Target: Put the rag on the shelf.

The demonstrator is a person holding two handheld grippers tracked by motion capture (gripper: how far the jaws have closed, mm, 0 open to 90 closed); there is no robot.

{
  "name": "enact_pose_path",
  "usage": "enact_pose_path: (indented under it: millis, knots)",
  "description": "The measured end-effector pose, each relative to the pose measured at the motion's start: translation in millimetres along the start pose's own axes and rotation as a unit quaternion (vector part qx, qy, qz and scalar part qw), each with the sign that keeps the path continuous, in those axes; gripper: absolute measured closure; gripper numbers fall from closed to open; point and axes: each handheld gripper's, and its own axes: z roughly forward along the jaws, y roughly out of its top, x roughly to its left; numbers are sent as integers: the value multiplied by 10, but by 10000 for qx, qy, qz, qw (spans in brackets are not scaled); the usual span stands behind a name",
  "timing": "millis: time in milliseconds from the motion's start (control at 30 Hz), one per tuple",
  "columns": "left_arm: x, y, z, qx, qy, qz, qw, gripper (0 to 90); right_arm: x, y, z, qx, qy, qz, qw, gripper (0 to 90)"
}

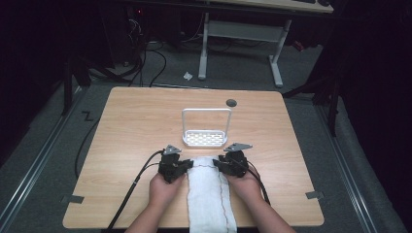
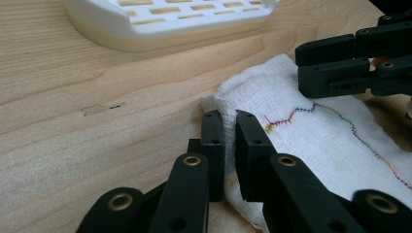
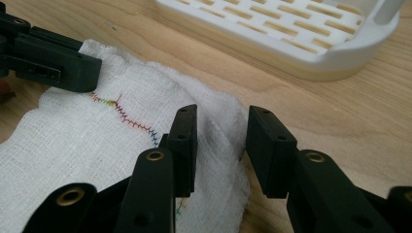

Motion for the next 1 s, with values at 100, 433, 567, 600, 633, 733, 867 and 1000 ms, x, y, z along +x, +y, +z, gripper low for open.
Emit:
enact_pose_path:
  millis: [100, 433, 567, 600, 633, 733, 867, 1000]
  knots:
    - [4, -1, -2, 3, -10, -9, 10000, 828, 3, -34, -47, -29, -56, -57, 10000, 667]
    - [2, -4, -4, -2, -4, -1, 10000, 829, 15, -102, -31, -179, 195, 18, 9996, 821]
    - [-9, -8, -8, -22, 21, 32, 10000, 834, 30, -108, -34, -193, 173, 7, 9997, 834]
    - [-11, -11, -15, -62, 32, 32, 10000, 836, 30, -110, -35, -227, 172, 7, 9996, 839]
    - [-11, -15, -24, -103, 31, 33, 9999, 837, 31, -110, -36, -245, 174, -5, 9995, 840]
    - [-19, -22, -45, -208, 61, 94, 9997, 846, 55, -99, -72, -348, 135, -82, 9993, 843]
    - [-74, -34, -78, -372, 156, 329, 9986, 853, 80, -86, -129, -505, 107, -149, 9986, 843]
    - [-86, -1, -158, -621, 92, 258, 9977, 853, 114, -62, -227, -747, 104, -219, 9969, 843]
